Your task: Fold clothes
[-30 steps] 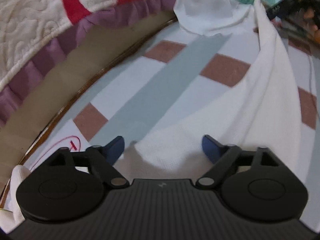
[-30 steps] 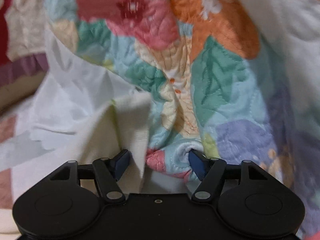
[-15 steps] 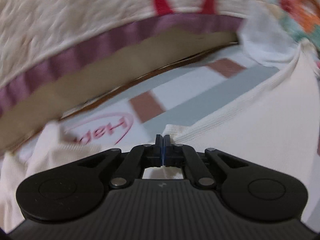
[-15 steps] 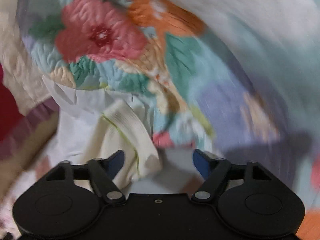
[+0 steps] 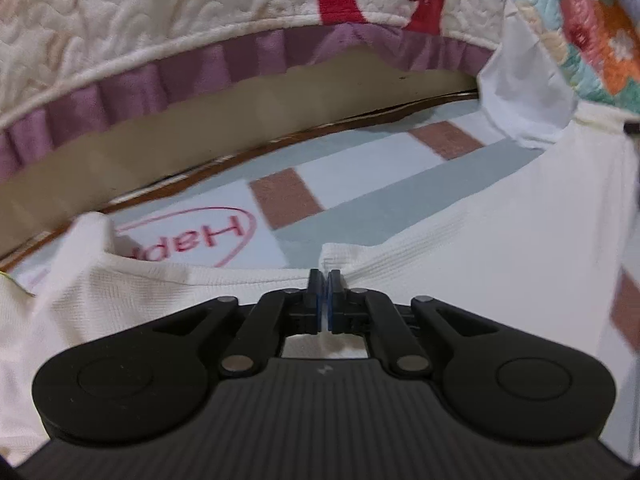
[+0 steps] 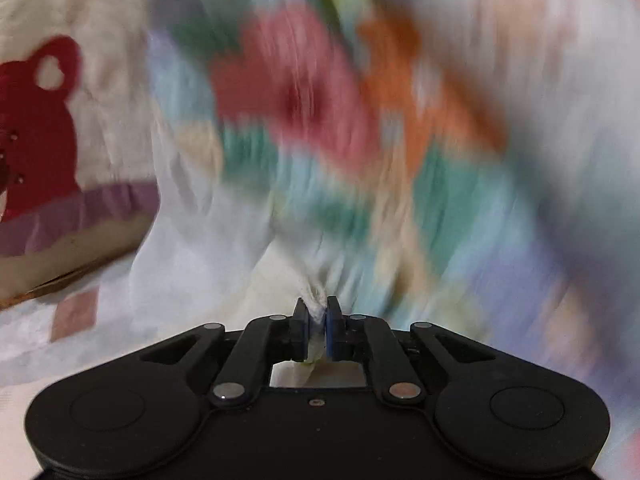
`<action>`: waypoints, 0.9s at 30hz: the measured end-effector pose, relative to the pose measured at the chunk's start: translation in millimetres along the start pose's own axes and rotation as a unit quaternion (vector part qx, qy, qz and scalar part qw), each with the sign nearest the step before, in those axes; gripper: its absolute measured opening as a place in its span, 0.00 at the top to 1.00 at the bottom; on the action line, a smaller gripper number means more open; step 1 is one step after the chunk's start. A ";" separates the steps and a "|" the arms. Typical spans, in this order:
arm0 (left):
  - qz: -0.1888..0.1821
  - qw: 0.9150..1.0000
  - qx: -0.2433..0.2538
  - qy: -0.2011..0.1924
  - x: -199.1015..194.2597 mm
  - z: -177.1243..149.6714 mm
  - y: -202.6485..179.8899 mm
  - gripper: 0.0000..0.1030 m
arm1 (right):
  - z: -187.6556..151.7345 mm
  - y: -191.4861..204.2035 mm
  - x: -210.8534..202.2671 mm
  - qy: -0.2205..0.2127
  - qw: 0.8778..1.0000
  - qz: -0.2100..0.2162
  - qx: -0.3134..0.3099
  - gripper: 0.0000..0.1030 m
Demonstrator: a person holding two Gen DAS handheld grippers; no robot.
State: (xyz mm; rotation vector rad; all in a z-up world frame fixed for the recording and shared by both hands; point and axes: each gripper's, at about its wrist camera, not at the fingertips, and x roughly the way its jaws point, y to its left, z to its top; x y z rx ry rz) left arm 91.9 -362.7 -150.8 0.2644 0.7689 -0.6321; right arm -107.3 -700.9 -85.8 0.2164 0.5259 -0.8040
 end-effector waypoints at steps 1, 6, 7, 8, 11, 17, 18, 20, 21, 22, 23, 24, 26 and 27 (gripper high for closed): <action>-0.011 1.000 -0.012 0.004 1.6 1.6 -0.4 0.95 | 6.4 -4.8 -7.9 -0.015 1.000 -0.022 -0.004 0.92; -0.031 0.999 0.004 0.024 12.4 9.9 -22.8 0.82 | 1.6 -13.6 13.0 0.062 0.988 -0.101 -0.098 0.89; -0.031 0.999 0.029 0.029 12.3 13.7 -27.9 0.69 | -2.0 -7.8 17.4 0.078 0.981 -0.117 -0.134 0.86; -0.044 0.998 0.040 0.034 9.5 18.3 -29.0 0.59 | -1.4 -1.9 13.6 0.079 0.977 -0.133 -0.146 0.77; -0.124 0.991 0.021 0.052 -11.0 33.9 -16.3 0.46 | 13.6 19.3 -17.5 0.060 0.989 -0.102 -0.086 0.62; -0.105 0.985 0.020 0.135 -78.9 36.5 30.6 0.50 | 57.6 143.0 -87.7 0.074 0.972 0.221 0.032 0.63; -0.093 0.983 0.021 0.154 -93.5 34.1 42.9 0.50 | 63.1 167.8 -103.5 0.080 0.960 0.267 0.033 0.63; -0.077 0.979 0.034 0.185 -128.6 27.9 69.1 0.50 | 69.9 220.8 -133.5 0.100 0.926 0.363 0.034 0.63; -0.053 0.980 0.056 0.186 -149.6 24.0 81.1 0.51 | 71.5 246.2 -146.6 0.112 0.906 0.407 0.035 0.63; -0.027 0.980 0.079 0.182 -170.9 19.5 94.6 0.52 | 69.8 270.3 -158.1 0.124 0.890 0.439 0.031 0.63; -0.005 0.980 0.092 0.177 -190.0 15.8 109.2 0.52 | 66.4 294.1 -169.1 0.135 0.875 0.464 0.024 0.62; 0.010 0.982 0.085 0.169 -206.4 12.3 126.6 0.52 | 63.0 317.9 -180.2 0.146 0.860 0.489 0.017 0.62; 0.034 0.987 0.051 0.150 -237.1 3.6 165.0 0.56 | 52.4 362.6 -199.3 0.152 0.839 0.522 -0.017 0.62; 0.048 0.988 0.031 0.145 -247.1 -3.4 184.3 0.59 | 41.6 377.4 -205.7 0.155 0.835 0.528 -0.027 0.62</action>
